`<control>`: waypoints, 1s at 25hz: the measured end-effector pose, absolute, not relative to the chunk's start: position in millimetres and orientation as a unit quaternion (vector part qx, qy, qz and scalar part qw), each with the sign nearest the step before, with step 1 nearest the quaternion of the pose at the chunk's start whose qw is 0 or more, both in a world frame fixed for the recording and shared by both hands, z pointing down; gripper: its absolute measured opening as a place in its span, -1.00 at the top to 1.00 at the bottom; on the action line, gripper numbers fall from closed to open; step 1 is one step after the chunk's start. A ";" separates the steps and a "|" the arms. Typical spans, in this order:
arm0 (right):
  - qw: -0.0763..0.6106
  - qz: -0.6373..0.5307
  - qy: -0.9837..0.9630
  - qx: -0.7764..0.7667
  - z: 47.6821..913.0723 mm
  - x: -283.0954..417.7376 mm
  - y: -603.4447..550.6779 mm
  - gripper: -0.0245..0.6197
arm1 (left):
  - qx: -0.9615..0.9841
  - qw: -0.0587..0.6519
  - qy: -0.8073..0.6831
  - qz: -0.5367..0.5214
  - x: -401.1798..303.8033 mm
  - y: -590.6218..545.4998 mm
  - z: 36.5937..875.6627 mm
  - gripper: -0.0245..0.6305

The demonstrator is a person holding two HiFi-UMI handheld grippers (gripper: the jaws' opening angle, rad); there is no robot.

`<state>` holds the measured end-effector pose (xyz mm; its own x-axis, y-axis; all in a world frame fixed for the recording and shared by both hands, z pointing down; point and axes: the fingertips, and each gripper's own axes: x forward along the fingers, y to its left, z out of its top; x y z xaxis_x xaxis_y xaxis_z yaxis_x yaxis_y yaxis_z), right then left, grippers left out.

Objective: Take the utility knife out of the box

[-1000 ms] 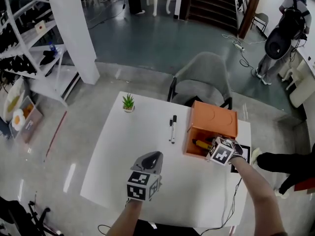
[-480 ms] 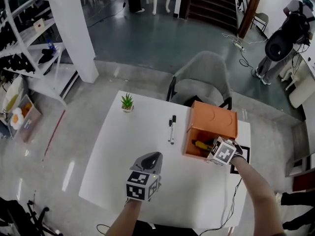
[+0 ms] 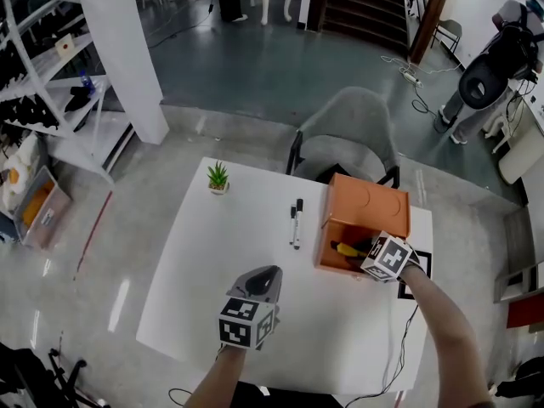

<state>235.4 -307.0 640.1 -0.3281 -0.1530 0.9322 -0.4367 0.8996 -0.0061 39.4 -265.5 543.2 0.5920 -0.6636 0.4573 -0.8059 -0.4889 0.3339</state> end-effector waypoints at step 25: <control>0.546 0.021 -0.805 0.229 611.6 221.3 -302.4 0.58 | 0.859 0.254 -0.424 0.137 37.9 -257.5 532.6 0.86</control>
<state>221.3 -302.4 611.6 -0.2983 -0.3469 0.8892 -0.3925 0.8938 0.2170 37.9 -257.5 532.6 0.6030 -0.6587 0.4499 -0.7975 -0.5116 0.3199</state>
